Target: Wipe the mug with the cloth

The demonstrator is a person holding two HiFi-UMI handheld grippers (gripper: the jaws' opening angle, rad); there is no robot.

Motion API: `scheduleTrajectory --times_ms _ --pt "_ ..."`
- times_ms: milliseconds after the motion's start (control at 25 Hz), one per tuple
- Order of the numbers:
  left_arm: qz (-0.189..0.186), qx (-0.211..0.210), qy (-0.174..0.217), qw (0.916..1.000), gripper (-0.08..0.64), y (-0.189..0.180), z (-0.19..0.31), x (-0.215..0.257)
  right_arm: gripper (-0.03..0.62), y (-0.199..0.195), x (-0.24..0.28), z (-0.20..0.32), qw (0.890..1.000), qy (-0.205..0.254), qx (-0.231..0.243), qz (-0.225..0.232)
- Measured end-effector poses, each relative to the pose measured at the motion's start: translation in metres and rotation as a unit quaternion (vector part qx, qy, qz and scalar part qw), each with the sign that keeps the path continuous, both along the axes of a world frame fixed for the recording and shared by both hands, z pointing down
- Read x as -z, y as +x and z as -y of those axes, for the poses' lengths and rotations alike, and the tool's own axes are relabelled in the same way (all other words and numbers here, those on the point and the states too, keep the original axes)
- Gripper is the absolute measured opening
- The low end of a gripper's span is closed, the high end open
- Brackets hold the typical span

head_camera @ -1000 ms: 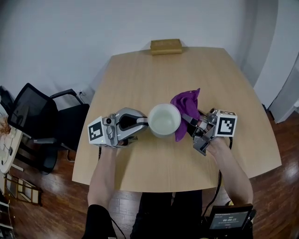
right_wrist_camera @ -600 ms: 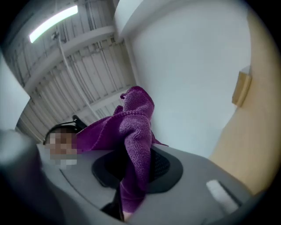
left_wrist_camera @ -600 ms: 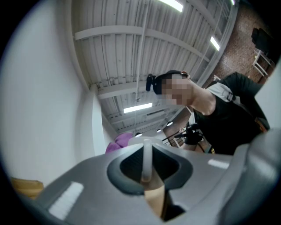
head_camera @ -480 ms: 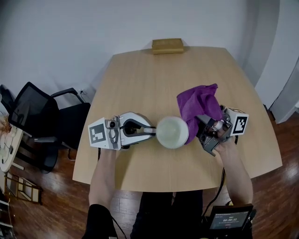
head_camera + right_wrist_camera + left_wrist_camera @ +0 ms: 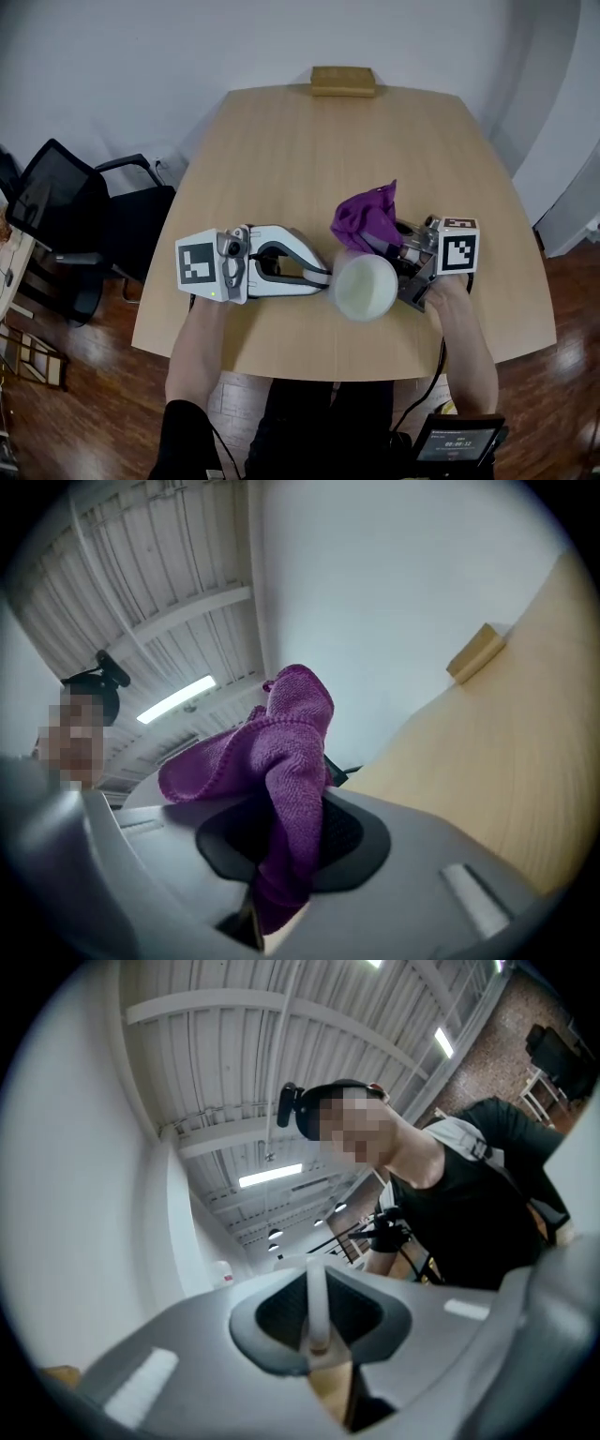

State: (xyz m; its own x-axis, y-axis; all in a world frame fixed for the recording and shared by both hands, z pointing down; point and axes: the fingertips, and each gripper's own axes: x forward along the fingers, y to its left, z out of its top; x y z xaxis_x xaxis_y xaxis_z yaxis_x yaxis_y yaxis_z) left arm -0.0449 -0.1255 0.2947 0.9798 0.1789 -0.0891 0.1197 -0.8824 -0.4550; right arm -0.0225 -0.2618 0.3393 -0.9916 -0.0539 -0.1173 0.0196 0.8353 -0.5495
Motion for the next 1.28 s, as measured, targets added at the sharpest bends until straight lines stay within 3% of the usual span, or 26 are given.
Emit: scheduleTrajectory --times_ms 80,160,240,360,560,680,840,920,1000,1080,1120,1280 --pt "0.021 -0.007 0.01 0.9997 0.067 0.005 -0.005 -0.005 0.077 0.02 0.027 -0.002 0.998 0.02 0.007 0.063" --pt "0.044 -0.011 0.025 0.9987 0.067 0.008 -0.01 -0.009 0.077 0.044 0.066 -0.017 0.985 0.045 0.049 0.159" --pt "0.063 -0.011 0.041 0.9971 0.067 0.01 -0.012 -0.009 0.077 0.056 0.091 -0.036 0.971 0.074 0.092 0.207" --pt "0.086 -0.004 0.061 0.9944 0.067 0.015 -0.012 -0.01 0.077 0.04 0.085 -0.053 0.972 0.094 0.135 0.168" --pt "0.11 -0.016 0.073 0.9912 0.069 0.022 -0.024 -0.019 0.077 0.002 0.037 -0.068 0.979 0.072 0.179 0.067" --pt "0.108 -0.026 0.069 0.9914 0.071 0.021 -0.027 -0.017 0.077 -0.015 0.017 -0.058 0.985 0.083 0.151 -0.001" --pt "0.104 -0.035 0.069 0.9916 0.071 0.024 -0.031 -0.016 0.077 -0.02 -0.008 -0.036 0.986 0.116 0.078 -0.092" --pt "0.107 -0.036 0.072 0.991 0.07 0.027 -0.032 -0.018 0.077 -0.005 0.006 -0.033 0.987 0.134 0.061 -0.061" --pt "0.106 -0.039 0.07 0.9912 0.069 0.027 -0.033 -0.018 0.077 0.015 0.045 -0.044 0.984 0.158 0.079 0.035" --pt "0.106 -0.043 0.068 0.9911 0.069 0.027 -0.034 -0.017 0.077 0.033 0.079 -0.068 0.967 0.184 0.128 0.123" --pt "0.106 -0.045 0.067 0.991 0.069 0.027 -0.035 -0.017 0.077 0.035 0.085 -0.081 0.959 0.196 0.153 0.138" --pt "0.101 -0.063 0.053 0.9914 0.071 0.035 -0.042 -0.023 0.077 0.009 0.054 -0.11 0.949 0.232 0.204 0.069"
